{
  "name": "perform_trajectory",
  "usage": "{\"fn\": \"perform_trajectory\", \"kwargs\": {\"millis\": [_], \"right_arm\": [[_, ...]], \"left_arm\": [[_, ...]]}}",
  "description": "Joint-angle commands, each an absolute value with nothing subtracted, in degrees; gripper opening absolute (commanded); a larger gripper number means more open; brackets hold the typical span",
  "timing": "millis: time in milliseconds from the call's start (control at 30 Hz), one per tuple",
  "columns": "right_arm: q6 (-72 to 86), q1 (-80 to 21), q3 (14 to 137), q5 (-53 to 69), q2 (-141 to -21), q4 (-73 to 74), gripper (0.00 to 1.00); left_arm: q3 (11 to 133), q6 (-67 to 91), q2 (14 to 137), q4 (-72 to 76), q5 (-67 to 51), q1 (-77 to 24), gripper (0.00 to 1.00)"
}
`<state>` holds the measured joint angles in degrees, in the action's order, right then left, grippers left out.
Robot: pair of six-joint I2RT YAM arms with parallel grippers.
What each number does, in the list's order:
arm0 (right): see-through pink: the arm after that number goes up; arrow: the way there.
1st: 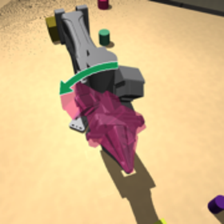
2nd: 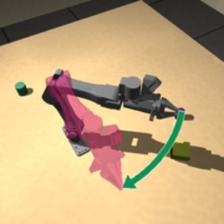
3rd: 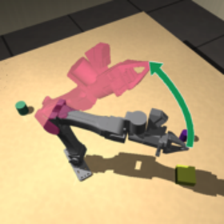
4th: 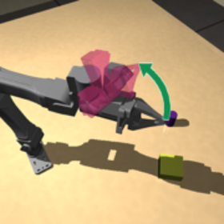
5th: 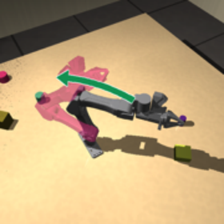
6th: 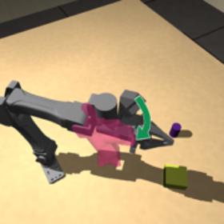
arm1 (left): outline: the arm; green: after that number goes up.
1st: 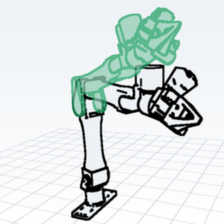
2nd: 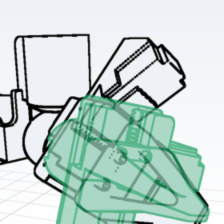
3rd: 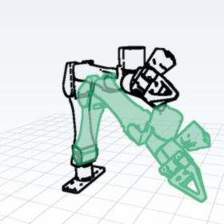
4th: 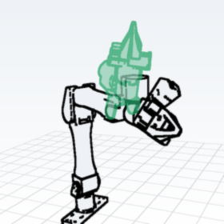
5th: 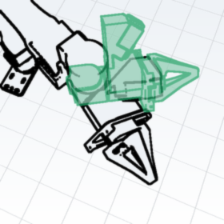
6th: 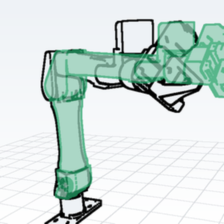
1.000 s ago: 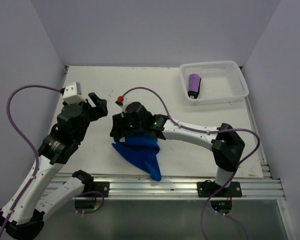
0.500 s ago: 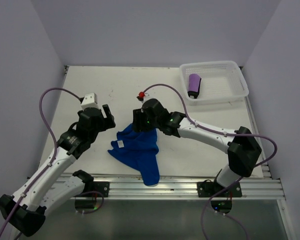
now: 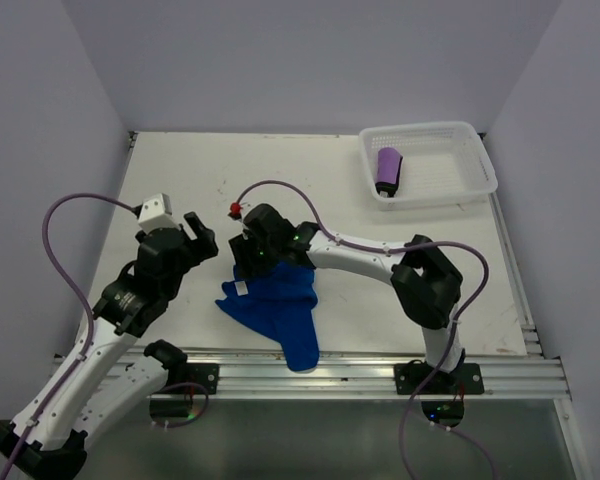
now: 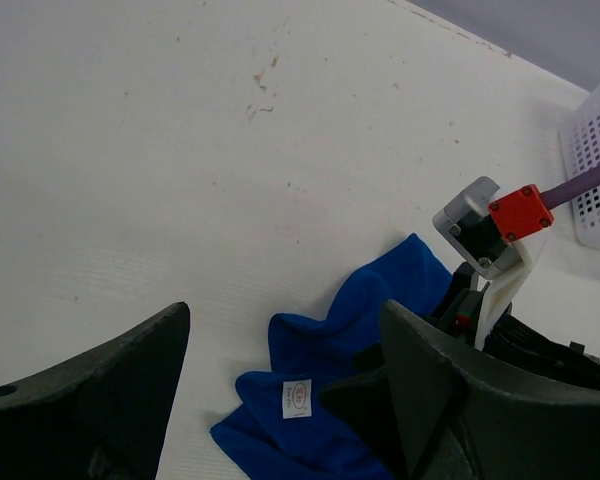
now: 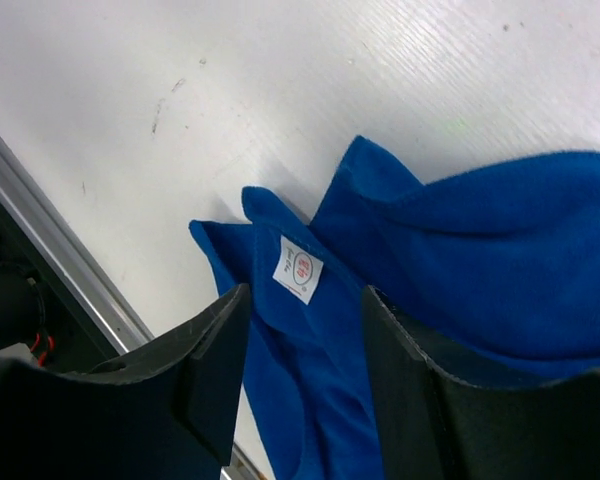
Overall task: Roll the towels
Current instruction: Flatten the towel
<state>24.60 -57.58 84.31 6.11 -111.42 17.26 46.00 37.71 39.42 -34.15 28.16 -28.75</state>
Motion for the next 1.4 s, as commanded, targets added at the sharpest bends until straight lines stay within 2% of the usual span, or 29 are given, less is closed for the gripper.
{"fn": "perform_trajectory", "kwargs": {"millis": [0,233,500,633,667,733,767,867,1167,1367], "right_arm": [[20.40,-58.36,89.99,9.14,-114.16,18.54,0.52],[16.44,-59.59,97.90,11.60,-120.93,21.78,0.52],[13.98,-60.38,98.44,11.51,-124.54,23.91,0.53],[13.01,-60.64,98.26,10.64,-125.86,24.52,0.45],[12.75,-60.64,98.17,10.37,-125.95,24.52,0.35],[12.57,-60.73,98.26,9.93,-125.86,24.52,0.27],[12.48,-60.73,98.17,10.19,-125.25,24.52,0.17],[12.57,-60.73,96.95,9.76,-123.23,23.12,0.00],[15.37,-58.89,91.42,4.58,-113.13,22.85,0.00],[18.80,-52.22,81.85,4.22,-102.84,20.31,0.00]], "left_arm": [[47.28,37.18,38.76,-35.15,31.64,-28.39,0.80],[49.13,36.12,37.71,-35.77,32.61,-28.39,0.80],[49.13,35.77,36.83,-35.77,32.61,-28.48,0.81],[48.78,35.68,37.00,-35.51,31.99,-28.39,0.82],[48.69,35.60,37.09,-35.33,31.91,-28.39,0.82],[48.60,35.77,37.18,-35.33,31.82,-28.39,0.82],[48.43,35.77,37.18,-35.16,31.47,-28.39,0.82],[48.16,35.86,37.18,-34.72,31.12,-28.48,0.82],[47.20,35.86,38.14,-32.88,30.24,-28.48,0.82],[47.29,36.56,39.20,-31.64,27.86,-28.48,0.82]]}}
